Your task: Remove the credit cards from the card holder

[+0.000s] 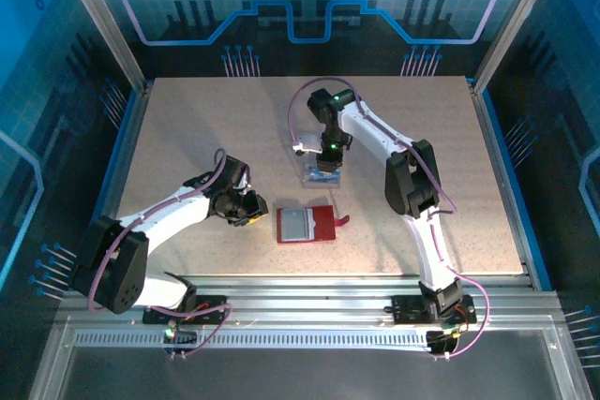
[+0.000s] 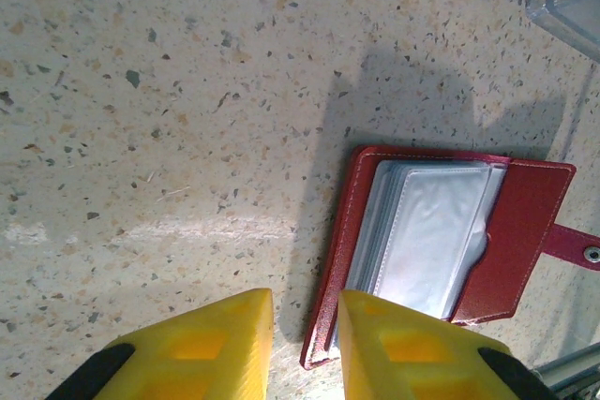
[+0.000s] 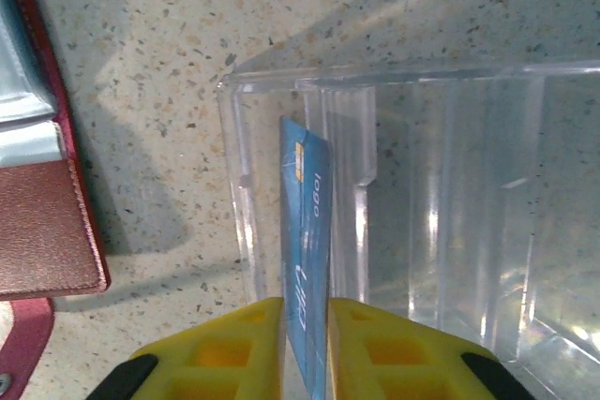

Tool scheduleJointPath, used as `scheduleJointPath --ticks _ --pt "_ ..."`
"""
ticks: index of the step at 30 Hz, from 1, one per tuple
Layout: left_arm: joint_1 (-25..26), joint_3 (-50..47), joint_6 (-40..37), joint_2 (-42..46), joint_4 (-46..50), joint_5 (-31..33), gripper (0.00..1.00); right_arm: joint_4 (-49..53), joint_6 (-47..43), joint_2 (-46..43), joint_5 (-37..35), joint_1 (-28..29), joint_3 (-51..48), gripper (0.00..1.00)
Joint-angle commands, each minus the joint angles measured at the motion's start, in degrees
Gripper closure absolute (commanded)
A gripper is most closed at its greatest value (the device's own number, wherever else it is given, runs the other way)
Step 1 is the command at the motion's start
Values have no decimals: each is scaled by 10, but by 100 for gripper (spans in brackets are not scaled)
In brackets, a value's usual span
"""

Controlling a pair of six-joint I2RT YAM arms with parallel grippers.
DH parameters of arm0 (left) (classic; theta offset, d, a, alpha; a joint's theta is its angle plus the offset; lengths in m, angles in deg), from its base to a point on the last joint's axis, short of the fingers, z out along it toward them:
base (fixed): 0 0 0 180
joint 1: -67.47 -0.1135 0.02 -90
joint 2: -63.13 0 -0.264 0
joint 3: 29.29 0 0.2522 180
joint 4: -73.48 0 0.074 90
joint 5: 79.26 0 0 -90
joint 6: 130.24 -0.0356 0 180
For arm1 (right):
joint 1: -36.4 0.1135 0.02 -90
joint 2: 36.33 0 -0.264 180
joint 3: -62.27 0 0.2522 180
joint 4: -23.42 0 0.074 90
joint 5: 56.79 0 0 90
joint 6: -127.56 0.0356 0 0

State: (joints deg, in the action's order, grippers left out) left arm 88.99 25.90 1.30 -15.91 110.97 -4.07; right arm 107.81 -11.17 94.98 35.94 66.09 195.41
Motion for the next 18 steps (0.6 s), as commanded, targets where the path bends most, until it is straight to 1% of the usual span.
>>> scheduleJointPath --ticks 1,4,9,12,15,18 --pt "-4 13 -14 -8 4 -15 75 -14 17 -25 -9 -10 19 78" --pt "-4 12 -13 -9 1 -18 75 -23 27 -39 -7 -10 15 76" --pt "-4 8 -14 -12 -9 -31 75 -54 57 -64 -12 -10 -11 75" --pt "-3 7 -14 -16 -22 -50 75 -79 105 -83 -1 -13 -33 73" --pt "0 8 -14 -23 -34 -66 75 -112 172 -111 19 -14 -65 71" --pt "5 11 -12 -30 -44 -75 76 -162 245 -153 45 -14 -125 68"
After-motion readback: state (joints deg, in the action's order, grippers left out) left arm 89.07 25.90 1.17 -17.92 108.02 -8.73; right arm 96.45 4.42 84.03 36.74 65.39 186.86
